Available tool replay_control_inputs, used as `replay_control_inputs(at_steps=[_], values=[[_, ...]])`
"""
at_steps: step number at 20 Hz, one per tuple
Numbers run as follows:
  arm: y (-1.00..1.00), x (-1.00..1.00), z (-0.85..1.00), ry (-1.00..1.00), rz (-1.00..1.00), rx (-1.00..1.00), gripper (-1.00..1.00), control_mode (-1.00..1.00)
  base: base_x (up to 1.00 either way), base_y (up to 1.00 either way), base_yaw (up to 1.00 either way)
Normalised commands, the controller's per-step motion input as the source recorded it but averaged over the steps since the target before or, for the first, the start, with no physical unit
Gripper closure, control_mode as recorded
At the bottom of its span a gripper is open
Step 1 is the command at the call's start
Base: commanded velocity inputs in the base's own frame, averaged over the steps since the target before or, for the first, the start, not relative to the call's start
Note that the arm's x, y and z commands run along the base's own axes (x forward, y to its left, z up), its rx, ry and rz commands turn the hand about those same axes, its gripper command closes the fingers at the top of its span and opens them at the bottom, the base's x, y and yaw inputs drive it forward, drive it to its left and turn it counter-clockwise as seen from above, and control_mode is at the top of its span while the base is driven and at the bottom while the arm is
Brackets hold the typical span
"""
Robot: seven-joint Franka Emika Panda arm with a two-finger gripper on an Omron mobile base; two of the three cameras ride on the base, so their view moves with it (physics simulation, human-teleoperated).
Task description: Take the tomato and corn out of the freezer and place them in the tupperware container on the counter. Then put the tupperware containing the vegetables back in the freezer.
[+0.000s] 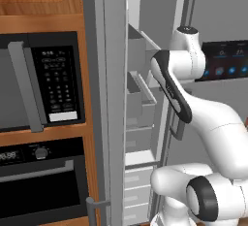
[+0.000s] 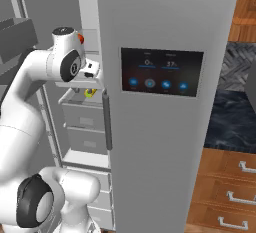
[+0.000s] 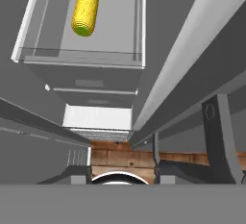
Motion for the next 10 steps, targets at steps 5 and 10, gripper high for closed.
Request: replay_control_inputs(at_steps=[5,10], values=[[-0.01,-0.34,0.21,-0.14,0.0,0.11,-1.0,-1.0,0.0,0.0,0.0],[-0.02,-0.16,0.38,-0.16,-0.04,0.28,-1.0,-1.0,0.0,0.0,0.0]])
